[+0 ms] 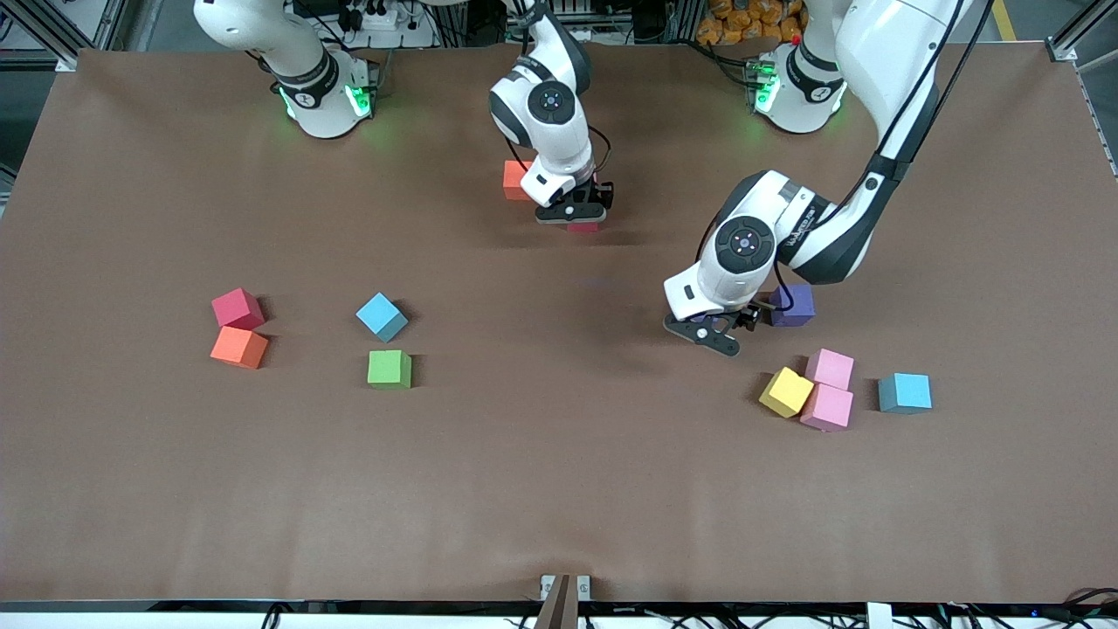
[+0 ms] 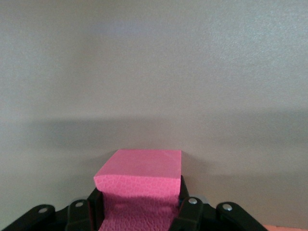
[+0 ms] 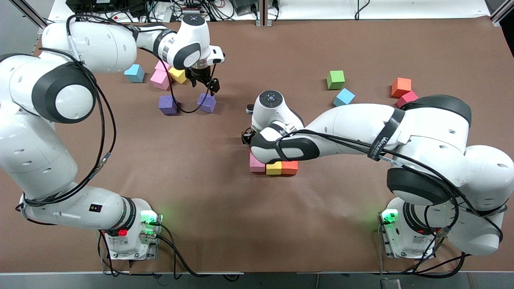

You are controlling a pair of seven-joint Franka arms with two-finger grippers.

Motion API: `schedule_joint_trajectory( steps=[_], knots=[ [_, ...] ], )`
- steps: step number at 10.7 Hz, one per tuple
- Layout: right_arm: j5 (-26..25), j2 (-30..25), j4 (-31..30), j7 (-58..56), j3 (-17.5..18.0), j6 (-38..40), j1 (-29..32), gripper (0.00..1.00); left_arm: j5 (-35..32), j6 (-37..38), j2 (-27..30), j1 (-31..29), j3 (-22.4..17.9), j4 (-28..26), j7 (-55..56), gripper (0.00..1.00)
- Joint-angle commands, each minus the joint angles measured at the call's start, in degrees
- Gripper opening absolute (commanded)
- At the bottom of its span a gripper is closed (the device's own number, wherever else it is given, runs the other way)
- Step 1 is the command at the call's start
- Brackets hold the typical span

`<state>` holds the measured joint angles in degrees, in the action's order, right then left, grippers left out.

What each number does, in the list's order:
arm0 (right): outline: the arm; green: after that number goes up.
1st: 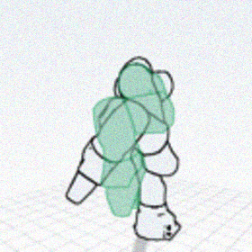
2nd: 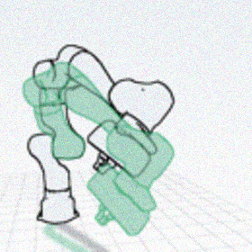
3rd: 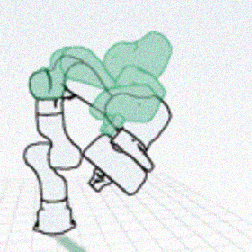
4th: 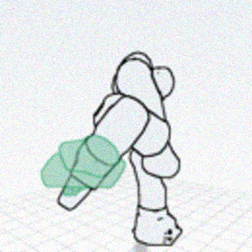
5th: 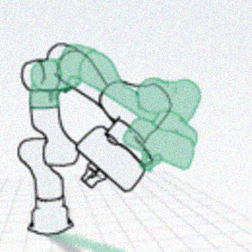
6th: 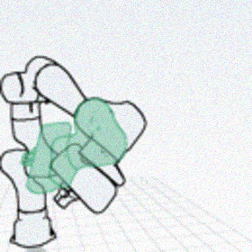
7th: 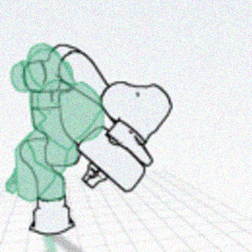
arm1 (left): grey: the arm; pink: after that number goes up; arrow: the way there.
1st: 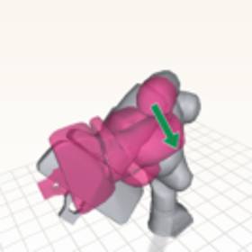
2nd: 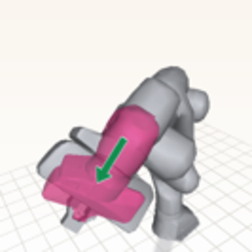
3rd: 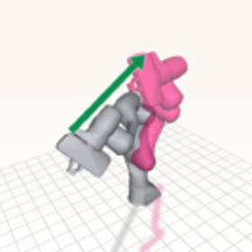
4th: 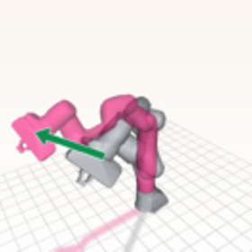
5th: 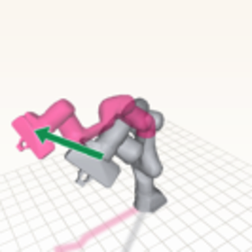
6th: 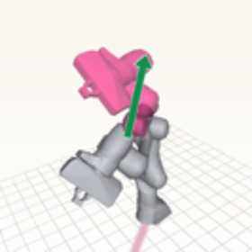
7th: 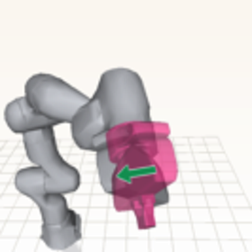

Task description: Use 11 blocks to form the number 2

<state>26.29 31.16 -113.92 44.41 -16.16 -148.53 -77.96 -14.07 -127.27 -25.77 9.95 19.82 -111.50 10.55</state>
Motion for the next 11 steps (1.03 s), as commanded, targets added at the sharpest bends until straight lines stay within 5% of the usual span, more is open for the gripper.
schedule_joint_trajectory(
  steps=[1,6,7,9,11],
  knots=[
    [-0.54,-0.84,-3.41,1.82,-0.1,-1.42,-2.19,0.26,5.42,-1.05,0.72,-0.02,-0.14,-1.35,0.17,1.0],
    [-0.54,-0.84,-3.77,2.09,-0.1,-1.42,-2.98,0.27,7.47,-3.95,1.07,-0.37,-0.83,-4.69,1.74,0.95],
    [-0.54,-0.84,-3.68,2.09,-0.19,-1.42,-2.9,0.43,8.09,-3.95,0.98,-0.37,-0.93,-4.78,2.88,0.95],
    [-0.46,-0.84,-3.5,2.96,-0.28,-1.24,-2.46,0.96,8.09,-3.95,0.98,-0.37,-0.93,-5.13,3.24,0.95],
    [-0.45,-1.18,-2.72,3.76,-1.76,-0.54,-2.46,1.0,8.09,-4.04,0.63,-0.37,-0.93,-5.14,3.59,0.94]
  ],
)
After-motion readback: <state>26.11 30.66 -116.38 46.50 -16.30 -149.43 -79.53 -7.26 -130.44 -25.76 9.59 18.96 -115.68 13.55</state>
